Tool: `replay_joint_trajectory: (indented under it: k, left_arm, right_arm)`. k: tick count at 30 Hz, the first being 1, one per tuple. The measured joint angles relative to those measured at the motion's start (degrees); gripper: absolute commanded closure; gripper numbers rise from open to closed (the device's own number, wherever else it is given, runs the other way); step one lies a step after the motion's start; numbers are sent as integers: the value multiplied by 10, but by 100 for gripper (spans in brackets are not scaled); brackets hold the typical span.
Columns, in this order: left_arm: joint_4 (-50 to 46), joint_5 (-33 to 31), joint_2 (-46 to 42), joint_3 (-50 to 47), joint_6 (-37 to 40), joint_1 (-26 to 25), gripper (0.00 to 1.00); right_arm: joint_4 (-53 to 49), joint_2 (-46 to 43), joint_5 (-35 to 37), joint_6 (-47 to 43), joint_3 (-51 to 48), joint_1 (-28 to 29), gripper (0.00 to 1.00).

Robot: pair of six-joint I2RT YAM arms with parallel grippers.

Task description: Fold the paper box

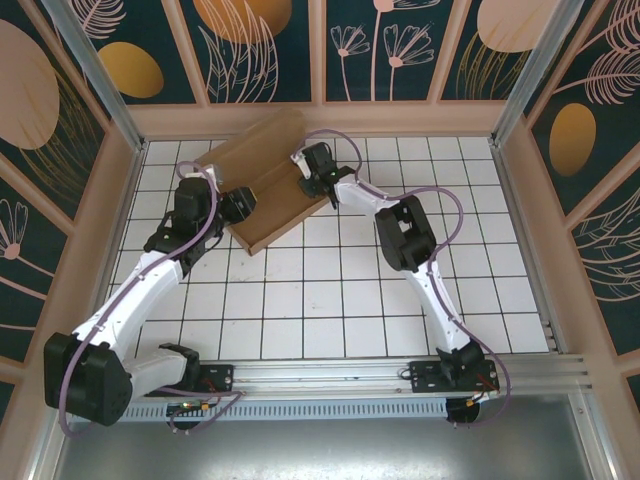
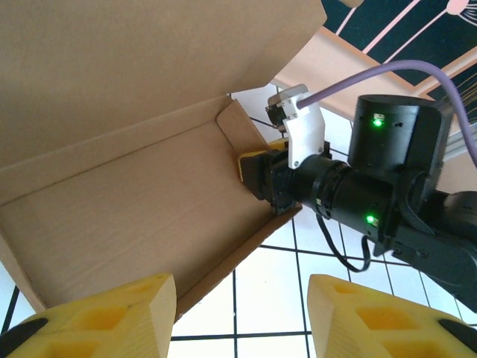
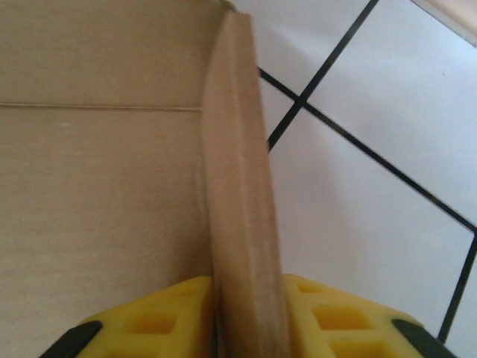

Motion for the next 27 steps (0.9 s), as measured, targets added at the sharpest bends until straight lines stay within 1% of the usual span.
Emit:
replay_joint_trajectory:
  k: [4, 7, 12, 13, 17, 18, 21, 23, 27]
  left_arm:
    - [1, -1, 5, 0, 3, 0, 46]
    - [7, -3, 6, 0, 5, 0, 45]
    - [29, 5, 17, 0, 5, 0, 44]
    - [31, 8, 21, 0, 5, 0, 44]
    - [38, 27, 30, 0, 5, 0, 44]
    - [41, 31, 32, 0, 5, 0, 44]
    - [48, 38, 35, 0, 5, 0, 43]
    - [53, 44, 37, -1, 5, 0, 43]
    - [60, 46, 39, -2, 5, 0, 43]
  right_arm:
    - [-5, -49, 5, 5, -78, 3, 76]
    - [-5, -96, 15, 23, -154, 6, 76]
    - [-7, -182, 38, 90, -285, 7, 76]
    - [-8, -197, 41, 106, -307, 7, 74]
    - [-16, -267, 35, 168, -402, 8, 53]
    - [-20, -279, 27, 178, -417, 8, 49]
    - [-26, -299, -2, 198, -441, 8, 45]
    - [-25, -300, -19, 203, -442, 6, 46]
    - [-25, -300, -37, 214, -435, 3, 53]
